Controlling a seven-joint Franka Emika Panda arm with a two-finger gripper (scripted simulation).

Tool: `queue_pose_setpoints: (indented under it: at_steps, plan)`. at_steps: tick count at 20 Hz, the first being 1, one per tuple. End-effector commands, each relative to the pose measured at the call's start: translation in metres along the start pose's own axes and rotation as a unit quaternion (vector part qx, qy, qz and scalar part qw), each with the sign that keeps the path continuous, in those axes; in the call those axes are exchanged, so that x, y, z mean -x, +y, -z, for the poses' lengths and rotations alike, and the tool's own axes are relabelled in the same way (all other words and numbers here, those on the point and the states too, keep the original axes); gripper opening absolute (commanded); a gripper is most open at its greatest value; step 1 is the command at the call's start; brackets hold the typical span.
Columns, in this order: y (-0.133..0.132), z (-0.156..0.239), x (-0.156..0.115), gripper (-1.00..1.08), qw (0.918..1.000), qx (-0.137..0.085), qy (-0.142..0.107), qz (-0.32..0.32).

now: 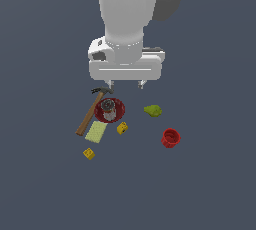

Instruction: Pick up a designated object from a clutter of objects.

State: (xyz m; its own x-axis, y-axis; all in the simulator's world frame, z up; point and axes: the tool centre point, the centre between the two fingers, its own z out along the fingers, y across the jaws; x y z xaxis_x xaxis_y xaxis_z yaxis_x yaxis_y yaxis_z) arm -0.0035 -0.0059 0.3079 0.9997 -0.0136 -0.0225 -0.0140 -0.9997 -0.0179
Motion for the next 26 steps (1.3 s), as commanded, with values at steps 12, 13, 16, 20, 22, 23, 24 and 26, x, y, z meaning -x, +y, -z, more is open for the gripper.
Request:
queue_pose_setpoints:
  at_steps: [12,13,16,20,22,23,24,26]
  plan:
    - [0.005,0.024,-0.013,1.0,0.9994,0.004,0.031,0.013]
    - [0.005,0.023,-0.013,1.0,0.9994,0.003,0.031,0.013]
    - [0.007,0.018,-0.012,1.0,0.9995,0.003,0.029,0.01]
    - [0.013,0.007,-0.011,1.0,0.9996,0.003,0.029,0.001]
    - [0.017,-0.003,-0.01,1.0,0.9996,0.003,0.028,-0.005]
    - [0.02,-0.009,-0.009,1.0,0.9996,0.003,0.027,-0.009]
    - [0.023,-0.015,-0.007,1.0,0.9995,0.003,0.027,-0.014]
    - [0.029,-0.028,-0.004,1.0,0.9994,0.003,0.026,-0.024]
